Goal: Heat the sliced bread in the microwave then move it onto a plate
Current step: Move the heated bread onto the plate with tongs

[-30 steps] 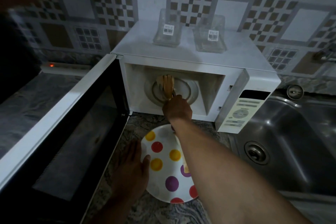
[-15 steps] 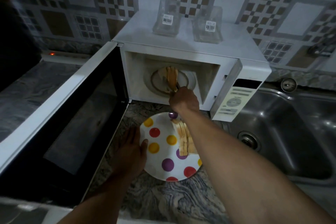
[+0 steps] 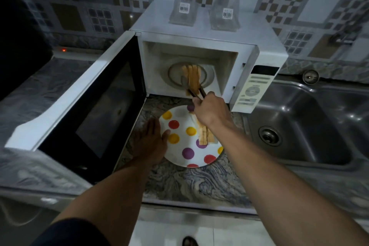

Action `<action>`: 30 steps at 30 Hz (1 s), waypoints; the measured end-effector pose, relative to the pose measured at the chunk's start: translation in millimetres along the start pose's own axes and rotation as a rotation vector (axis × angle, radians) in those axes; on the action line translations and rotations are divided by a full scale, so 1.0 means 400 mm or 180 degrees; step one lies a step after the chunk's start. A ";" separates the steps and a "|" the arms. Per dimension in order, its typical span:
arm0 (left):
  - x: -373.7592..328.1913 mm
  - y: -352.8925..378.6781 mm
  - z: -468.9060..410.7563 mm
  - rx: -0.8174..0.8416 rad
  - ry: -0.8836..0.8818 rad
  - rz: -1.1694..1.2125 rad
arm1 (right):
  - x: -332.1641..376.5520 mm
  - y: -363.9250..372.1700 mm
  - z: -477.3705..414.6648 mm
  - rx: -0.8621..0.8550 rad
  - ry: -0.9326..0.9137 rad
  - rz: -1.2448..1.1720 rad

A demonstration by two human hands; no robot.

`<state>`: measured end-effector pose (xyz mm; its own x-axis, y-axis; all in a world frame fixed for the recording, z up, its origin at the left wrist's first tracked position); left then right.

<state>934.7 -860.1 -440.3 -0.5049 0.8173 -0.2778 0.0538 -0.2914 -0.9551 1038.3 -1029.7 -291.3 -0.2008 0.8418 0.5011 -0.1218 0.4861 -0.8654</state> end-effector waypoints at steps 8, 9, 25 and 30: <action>-0.006 -0.009 0.017 0.0081 -0.0072 0.0272 | -0.044 0.011 0.141 -0.0170 -0.0092 0.0113; -0.003 -0.002 0.016 0.0101 -0.0066 0.0288 | -0.049 0.014 0.157 -0.0166 -0.0089 0.0122; 0.008 0.027 -0.003 0.0290 0.0040 0.0069 | -0.116 0.107 0.329 0.0059 -0.0053 0.0400; 0.009 0.025 -0.001 0.0213 0.0080 0.0058 | -0.139 0.132 0.330 0.0073 0.0030 0.0460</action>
<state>933.9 -859.7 -451.1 -0.4824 0.8235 -0.2985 0.0046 -0.3384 -0.9410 914.8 -1081.6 -364.3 -0.2086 0.9048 0.3712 -0.1146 0.3543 -0.9281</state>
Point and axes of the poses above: each hand's wrist, its own z-axis away from the middle knuckle, its own y-axis out of the palm, x = y × z, the point moved 7 cm from there along -z, towards the middle knuckle, and after that the axes turned 1 degree about -y, right-handed, at the moved point
